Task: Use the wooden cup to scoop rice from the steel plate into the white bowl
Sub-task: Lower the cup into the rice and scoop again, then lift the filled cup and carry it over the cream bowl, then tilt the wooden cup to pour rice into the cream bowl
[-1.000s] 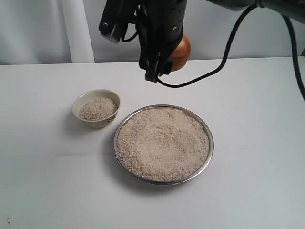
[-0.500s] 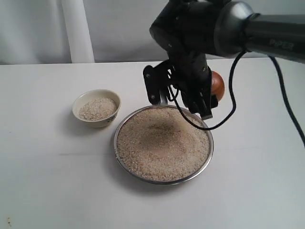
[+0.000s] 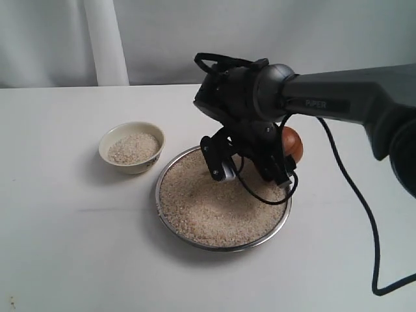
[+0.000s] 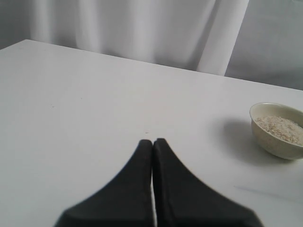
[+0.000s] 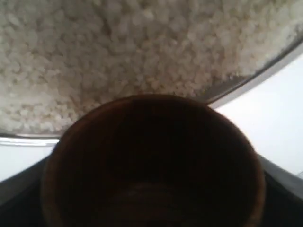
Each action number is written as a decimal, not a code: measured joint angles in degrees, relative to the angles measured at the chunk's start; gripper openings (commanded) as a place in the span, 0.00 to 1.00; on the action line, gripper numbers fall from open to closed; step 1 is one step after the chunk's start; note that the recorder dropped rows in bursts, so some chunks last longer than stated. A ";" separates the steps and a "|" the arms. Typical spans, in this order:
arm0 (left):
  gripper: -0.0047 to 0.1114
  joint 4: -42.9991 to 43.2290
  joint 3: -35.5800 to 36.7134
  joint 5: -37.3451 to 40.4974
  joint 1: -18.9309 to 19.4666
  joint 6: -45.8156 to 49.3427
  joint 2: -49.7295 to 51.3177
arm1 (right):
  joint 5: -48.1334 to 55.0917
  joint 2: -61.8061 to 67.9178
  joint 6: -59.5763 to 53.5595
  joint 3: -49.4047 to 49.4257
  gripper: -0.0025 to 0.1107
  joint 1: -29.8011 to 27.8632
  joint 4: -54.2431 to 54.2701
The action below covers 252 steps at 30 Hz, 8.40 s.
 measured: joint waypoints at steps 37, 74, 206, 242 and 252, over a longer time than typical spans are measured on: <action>0.04 0.00 0.00 0.00 0.00 0.00 0.00 | -0.81 2.98 0.00 0.00 0.02 8.01 3.87; 0.04 0.00 0.00 0.00 0.00 0.00 0.00 | -3.77 1.97 0.00 -0.35 0.02 7.90 16.52; 0.04 0.00 0.00 0.00 0.00 0.00 0.00 | -36.51 14.47 9.09 -33.87 0.02 5.00 23.27; 0.04 0.00 0.00 0.00 0.00 0.00 0.00 | -30.47 14.47 8.56 -33.90 0.02 8.19 -4.34; 0.04 0.00 0.00 0.00 0.00 0.00 0.00 | -30.20 14.81 8.11 -33.90 0.02 8.42 -3.91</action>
